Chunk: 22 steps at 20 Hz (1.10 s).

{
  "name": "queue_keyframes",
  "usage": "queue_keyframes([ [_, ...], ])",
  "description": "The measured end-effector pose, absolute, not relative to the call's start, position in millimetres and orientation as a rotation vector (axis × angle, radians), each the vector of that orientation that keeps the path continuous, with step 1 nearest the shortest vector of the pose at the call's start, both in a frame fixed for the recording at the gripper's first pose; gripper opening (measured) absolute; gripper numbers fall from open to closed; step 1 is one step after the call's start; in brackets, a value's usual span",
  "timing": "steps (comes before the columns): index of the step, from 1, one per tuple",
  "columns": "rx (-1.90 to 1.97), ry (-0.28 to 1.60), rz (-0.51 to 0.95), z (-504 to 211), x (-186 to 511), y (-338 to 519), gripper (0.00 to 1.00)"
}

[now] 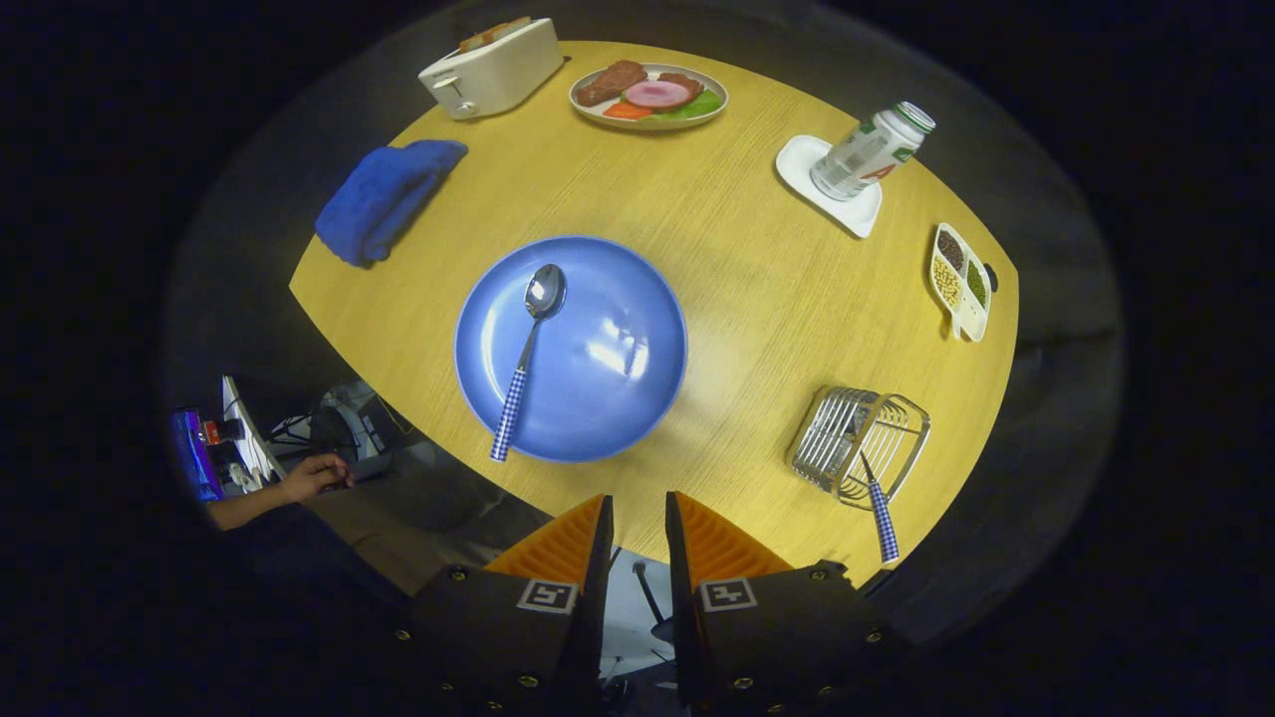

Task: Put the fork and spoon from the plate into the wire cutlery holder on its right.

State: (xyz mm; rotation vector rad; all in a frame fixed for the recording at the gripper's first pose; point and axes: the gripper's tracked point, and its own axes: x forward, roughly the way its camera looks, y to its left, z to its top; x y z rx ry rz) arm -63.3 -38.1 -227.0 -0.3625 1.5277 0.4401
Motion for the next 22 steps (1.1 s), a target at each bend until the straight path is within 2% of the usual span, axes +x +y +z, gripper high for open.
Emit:
queue_keyframes([
  [9, -0.309, 1.564, 0.513, -253.0, -85.9, 23.3, 0.3],
  [22, -0.25, 1.57, 0.486, -281.8, -79.4, 55.8, 0.3],
])
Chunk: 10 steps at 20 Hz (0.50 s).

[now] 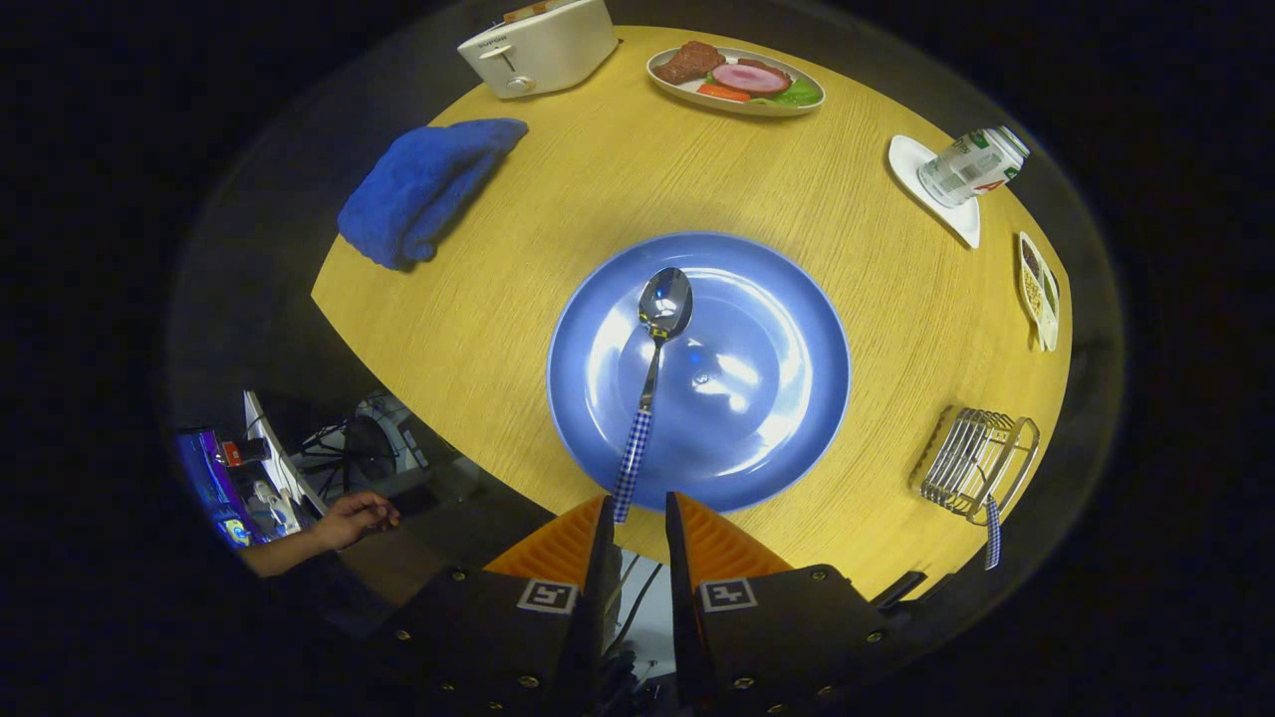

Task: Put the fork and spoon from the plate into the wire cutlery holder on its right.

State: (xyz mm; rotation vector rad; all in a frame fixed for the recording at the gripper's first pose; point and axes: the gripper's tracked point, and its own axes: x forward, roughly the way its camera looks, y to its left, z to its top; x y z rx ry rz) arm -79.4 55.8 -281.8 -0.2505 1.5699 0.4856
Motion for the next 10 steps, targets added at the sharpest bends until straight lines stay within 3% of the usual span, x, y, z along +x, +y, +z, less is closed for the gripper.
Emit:
queue_keyframes([
  [10, -0.24, 1.608, 0.437, -327.4, -79.1, 67.1, 0.3],
])
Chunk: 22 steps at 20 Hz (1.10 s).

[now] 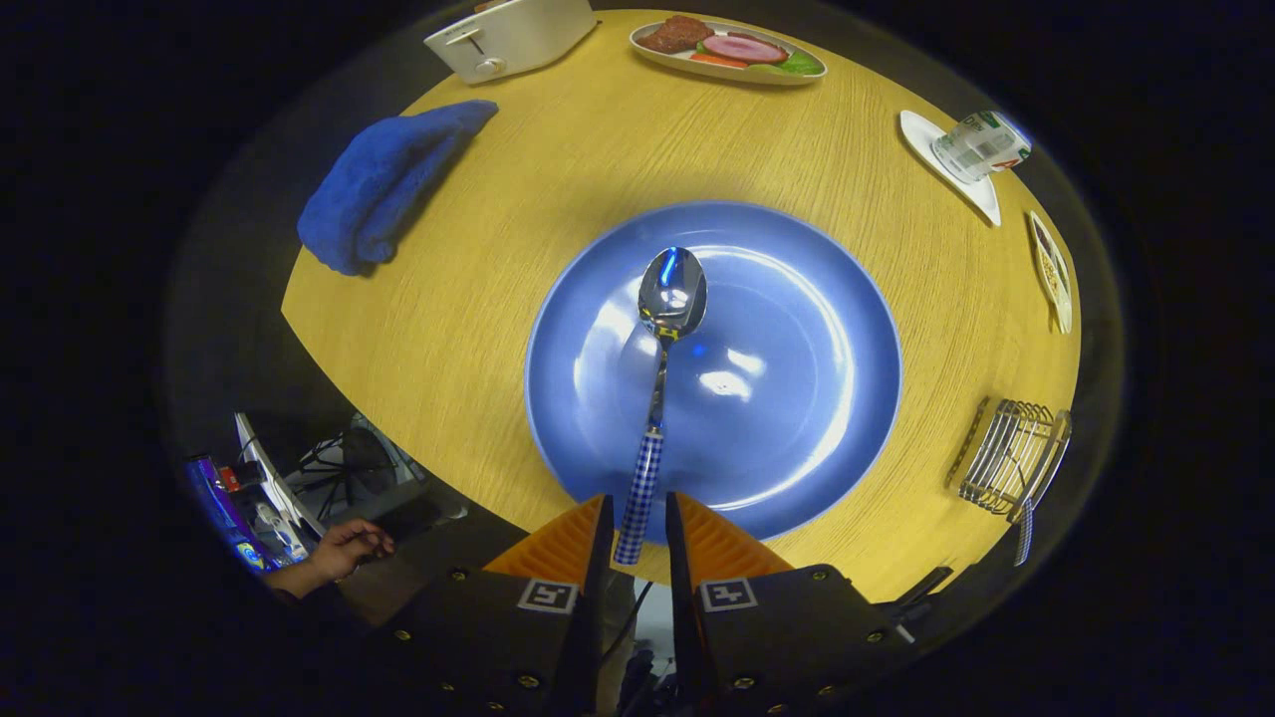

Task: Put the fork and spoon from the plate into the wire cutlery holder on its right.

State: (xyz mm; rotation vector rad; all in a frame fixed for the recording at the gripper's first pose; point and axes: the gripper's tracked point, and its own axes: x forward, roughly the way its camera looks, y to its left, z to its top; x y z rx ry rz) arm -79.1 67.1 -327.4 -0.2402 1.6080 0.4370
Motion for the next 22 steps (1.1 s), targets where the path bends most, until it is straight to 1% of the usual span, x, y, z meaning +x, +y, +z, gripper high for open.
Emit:
queue_keyframes([
  [4, -0.233, 1.633, 0.432, -337.5, -79.7, 68.8, 0.3],
  [5, -0.243, 1.644, 0.421, -350.9, -77.2, 67.3, 0.3],
  [6, -0.252, 1.659, 0.411, -345.2, -85.7, 60.9, 0.21],
  [7, -0.258, 1.667, 0.416, -342.6, -87.5, 59.7, 0.18],
  [10, -0.266, 1.646, 0.423, -344.6, -78.7, 58.0, 0.18],
  [11, -0.28, 1.66, 0.426, -343.4, -81.8, 53.6, 0.05],
  [15, -0.304, 1.628, 0.493, -339.1, -79.6, 56.2, 0.05],
  [22, -0.457, 1.666, 0.519, -317.8, -82.9, 27.3, 0.05],
])
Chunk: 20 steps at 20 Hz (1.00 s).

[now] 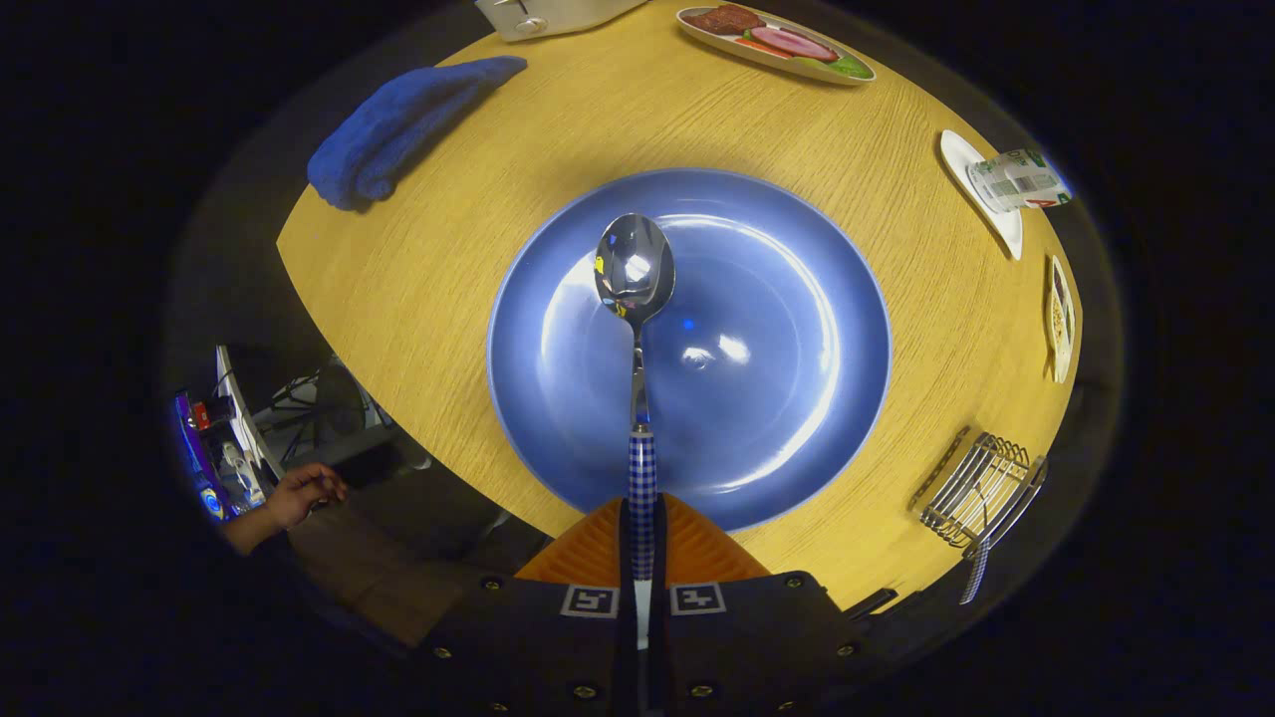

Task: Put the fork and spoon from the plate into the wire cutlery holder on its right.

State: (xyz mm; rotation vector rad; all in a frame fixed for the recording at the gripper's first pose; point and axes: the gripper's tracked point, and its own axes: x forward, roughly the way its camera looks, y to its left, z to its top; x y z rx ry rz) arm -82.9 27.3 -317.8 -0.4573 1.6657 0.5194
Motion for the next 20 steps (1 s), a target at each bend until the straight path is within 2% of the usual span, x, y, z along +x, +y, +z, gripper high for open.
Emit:
queue_keyframes([
  [20, -0.619, 1.711, 0.473, -246.0, -76.8, -76.3, 0.05],
])
